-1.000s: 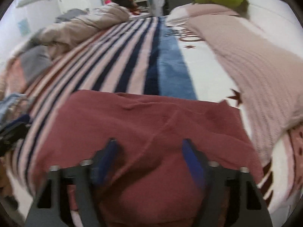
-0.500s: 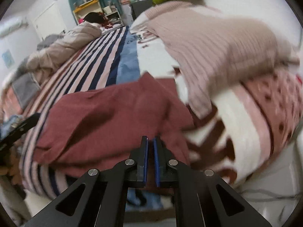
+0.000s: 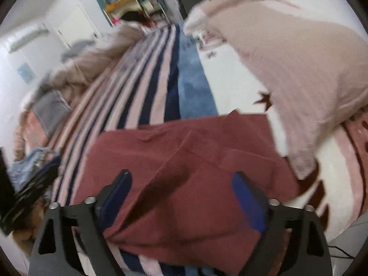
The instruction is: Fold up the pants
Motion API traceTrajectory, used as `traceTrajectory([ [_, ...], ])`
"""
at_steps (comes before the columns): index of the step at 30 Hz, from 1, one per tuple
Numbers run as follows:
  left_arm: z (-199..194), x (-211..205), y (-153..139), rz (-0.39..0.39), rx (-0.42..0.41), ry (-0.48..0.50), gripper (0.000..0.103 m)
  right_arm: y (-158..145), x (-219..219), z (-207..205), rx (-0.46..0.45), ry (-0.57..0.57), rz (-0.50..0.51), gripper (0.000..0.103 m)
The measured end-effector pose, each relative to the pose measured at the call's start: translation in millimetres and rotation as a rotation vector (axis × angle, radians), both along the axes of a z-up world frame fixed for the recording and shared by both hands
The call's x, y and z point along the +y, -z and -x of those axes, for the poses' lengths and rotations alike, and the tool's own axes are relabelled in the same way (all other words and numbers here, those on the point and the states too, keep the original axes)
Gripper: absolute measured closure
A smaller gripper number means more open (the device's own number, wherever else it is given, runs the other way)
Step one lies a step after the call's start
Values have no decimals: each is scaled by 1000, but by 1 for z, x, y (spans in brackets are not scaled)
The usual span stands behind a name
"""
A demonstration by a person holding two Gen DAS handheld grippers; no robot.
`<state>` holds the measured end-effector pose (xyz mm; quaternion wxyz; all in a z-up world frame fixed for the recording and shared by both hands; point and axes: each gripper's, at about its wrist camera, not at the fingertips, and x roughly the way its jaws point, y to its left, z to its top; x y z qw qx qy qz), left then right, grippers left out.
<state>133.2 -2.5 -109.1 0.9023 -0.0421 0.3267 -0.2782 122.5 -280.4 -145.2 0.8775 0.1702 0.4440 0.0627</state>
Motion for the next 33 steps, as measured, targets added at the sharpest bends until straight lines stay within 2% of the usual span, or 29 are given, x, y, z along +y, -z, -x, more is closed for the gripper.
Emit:
traceTrajectory([
  [2, 2, 8, 3, -4, 0, -9, 58, 11, 9, -16, 38, -6, -1, 15],
  [4, 3, 15, 5, -5, -1, -22, 58, 21, 17, -27, 67, -2, 61, 16],
  [6, 2, 20, 7, 1, 0, -33, 58, 26, 21, -27, 67, -7, 130, 31],
  [8, 1, 24, 8, 19, 3, -36, 58, 28, 24, -22, 64, -5, 227, 66],
  [9, 1, 24, 9, 27, 3, -33, 58, 28, 22, -18, 59, -6, 259, 74],
  [10, 0, 23, 9, 32, 2, -31, 58, 27, 19, -13, 57, -15, 268, 88],
  [11, 0, 22, 9, 34, 0, -29, 58, 27, 14, -7, 58, -11, 257, 96],
  [17, 4, 8, 5, 24, -16, 3, 58, 11, -15, 33, 16, 66, 191, 98],
  [21, 8, -5, 3, 15, -10, 43, 58, 9, -35, 64, 5, 135, 84, 98],
  [24, 9, -16, 2, 4, -3, 59, 58, 13, -43, 85, 10, 166, 41, 100],
  [26, 10, -22, 0, 2, 5, 70, 58, 18, -52, 95, 14, 184, -31, 99],
  [28, 10, -28, -1, -11, 6, 72, 58, 24, -61, 103, 26, 190, -105, 91],
  [33, 10, -43, -2, -45, 17, 91, 58, 27, -71, 109, 15, 169, -187, 79],
])
